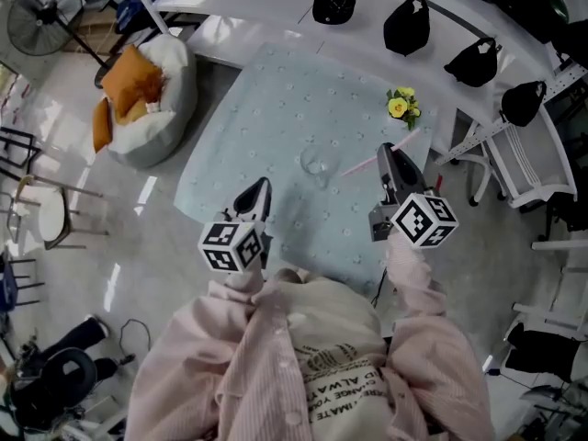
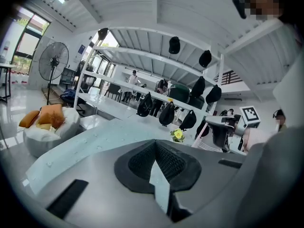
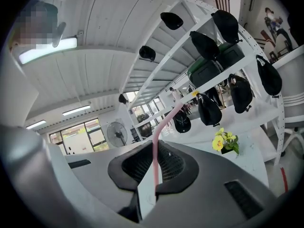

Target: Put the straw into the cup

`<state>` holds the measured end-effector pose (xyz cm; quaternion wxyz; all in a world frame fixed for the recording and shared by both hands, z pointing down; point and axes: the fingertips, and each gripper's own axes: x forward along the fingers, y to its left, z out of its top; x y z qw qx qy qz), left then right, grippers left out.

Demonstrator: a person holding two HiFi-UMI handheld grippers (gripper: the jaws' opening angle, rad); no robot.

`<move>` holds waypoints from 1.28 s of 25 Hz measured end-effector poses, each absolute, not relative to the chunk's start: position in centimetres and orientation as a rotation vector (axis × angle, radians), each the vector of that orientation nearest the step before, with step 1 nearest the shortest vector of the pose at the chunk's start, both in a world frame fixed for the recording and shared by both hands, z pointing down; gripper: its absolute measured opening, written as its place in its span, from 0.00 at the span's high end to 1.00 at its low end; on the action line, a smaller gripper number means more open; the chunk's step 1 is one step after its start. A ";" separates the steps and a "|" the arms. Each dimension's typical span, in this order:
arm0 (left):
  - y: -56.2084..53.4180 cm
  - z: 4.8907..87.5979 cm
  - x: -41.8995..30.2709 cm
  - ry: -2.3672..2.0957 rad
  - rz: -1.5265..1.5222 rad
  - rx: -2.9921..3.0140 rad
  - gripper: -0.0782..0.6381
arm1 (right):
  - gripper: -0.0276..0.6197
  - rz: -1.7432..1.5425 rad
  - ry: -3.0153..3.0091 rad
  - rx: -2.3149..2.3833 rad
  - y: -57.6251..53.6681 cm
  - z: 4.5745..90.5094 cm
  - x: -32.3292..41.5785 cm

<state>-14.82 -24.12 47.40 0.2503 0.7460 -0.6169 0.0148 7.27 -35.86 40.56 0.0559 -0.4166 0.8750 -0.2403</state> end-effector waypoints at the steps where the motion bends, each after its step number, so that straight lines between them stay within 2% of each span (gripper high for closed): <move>1: -24.3 47.5 -14.8 -1.678 0.042 2.026 0.89 | 0.92 -0.743 2.647 -1.263 -36.2 40.7 7.1; 11: -27.1 49.0 -15.5 -1.637 0.044 1.980 0.89 | 0.92 -0.843 2.594 -1.260 -40.0 42.4 4.2; 32: -30.9 57.0 -15.4 -1.490 0.064 1.883 0.89 | 0.92 -0.922 2.791 -1.233 -42.5 52.2 -2.2</move>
